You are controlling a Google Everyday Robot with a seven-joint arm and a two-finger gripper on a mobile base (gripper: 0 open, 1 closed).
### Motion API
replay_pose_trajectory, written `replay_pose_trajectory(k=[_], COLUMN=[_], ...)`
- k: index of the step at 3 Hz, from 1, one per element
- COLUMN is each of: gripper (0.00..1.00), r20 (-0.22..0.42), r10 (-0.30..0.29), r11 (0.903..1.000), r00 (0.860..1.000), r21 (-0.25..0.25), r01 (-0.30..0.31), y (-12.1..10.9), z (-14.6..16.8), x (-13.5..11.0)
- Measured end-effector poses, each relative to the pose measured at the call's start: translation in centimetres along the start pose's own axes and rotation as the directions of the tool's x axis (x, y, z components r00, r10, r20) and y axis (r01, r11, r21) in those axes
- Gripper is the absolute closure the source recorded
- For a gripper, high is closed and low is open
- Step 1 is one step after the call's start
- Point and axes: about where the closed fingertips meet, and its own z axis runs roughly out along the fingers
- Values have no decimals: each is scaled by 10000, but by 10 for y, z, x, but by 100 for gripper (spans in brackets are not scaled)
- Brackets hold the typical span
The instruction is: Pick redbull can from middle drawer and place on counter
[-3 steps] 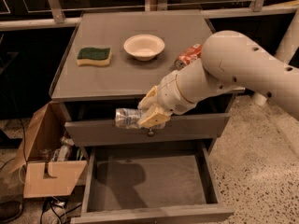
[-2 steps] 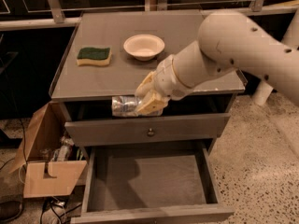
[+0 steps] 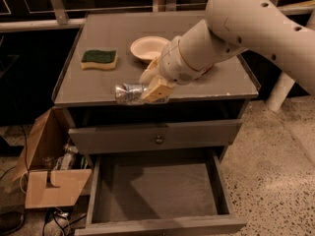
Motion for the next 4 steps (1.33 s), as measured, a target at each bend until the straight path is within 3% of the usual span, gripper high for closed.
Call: replay_pose_trajectory(k=[2, 4], gripper=[100, 100], r20=[-47, 245], r10=[-286, -203], r11=[9996, 9983], r00=[9996, 9995], r21=[19, -547], r01=[286, 216], y=[-43, -67], z=[8, 25], x=[1, 3])
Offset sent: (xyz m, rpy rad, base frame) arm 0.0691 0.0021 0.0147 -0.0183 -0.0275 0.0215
